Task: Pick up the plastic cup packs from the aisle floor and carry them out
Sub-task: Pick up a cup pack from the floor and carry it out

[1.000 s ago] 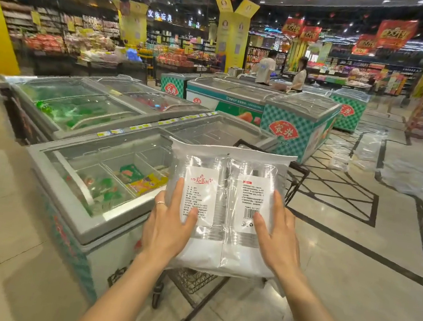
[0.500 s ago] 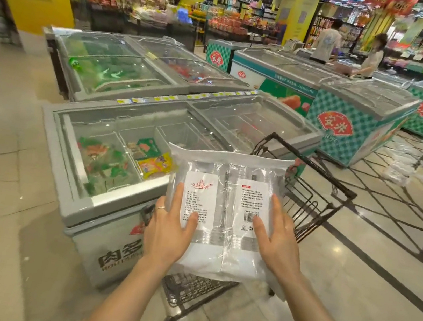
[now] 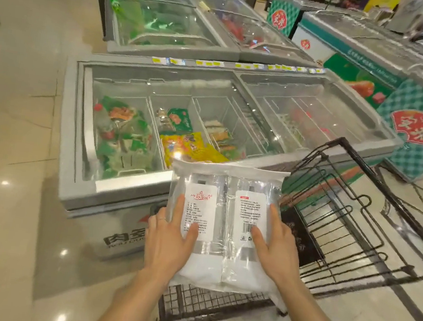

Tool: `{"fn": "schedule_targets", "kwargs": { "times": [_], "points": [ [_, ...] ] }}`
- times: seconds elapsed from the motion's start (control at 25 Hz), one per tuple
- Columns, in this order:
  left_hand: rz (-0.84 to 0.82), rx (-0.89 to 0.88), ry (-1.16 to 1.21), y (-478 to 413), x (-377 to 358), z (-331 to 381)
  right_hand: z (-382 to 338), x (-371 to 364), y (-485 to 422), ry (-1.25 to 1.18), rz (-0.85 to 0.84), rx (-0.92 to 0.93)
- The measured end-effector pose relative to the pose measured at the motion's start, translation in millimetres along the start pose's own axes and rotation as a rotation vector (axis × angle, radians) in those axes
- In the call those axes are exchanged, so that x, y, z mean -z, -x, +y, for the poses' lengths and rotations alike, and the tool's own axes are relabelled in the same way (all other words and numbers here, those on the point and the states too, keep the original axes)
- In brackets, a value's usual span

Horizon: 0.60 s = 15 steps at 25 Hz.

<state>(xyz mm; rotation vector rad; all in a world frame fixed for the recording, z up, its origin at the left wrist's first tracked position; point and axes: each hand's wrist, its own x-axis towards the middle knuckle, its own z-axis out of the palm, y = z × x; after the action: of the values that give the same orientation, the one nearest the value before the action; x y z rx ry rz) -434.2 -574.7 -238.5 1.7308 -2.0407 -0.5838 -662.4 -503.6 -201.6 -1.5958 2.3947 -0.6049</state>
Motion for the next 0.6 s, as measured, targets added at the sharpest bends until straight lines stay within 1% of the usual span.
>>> {"fn": "schedule_targets", "kwargs": {
  "times": [0.12,0.2,0.32,0.48,0.6],
  "points": [
    [-0.031,0.081,0.069,-9,-37,-17,13,-28,-26,-0.058,-0.113,-0.032],
    [-0.049,0.126,0.089,-12,-59,-24,24,-50,-40,-0.080,-0.170,-0.018],
    [-0.071,0.248,0.119,-17,-91,-28,51,-90,-63,-0.088,-0.255,-0.033],
    [-0.088,0.372,0.018,-22,-150,-39,92,-141,-89,-0.167,-0.413,-0.047],
    [-0.109,0.420,-0.052,-24,-187,-45,116,-172,-105,-0.200,-0.502,-0.052]
  ]
}}
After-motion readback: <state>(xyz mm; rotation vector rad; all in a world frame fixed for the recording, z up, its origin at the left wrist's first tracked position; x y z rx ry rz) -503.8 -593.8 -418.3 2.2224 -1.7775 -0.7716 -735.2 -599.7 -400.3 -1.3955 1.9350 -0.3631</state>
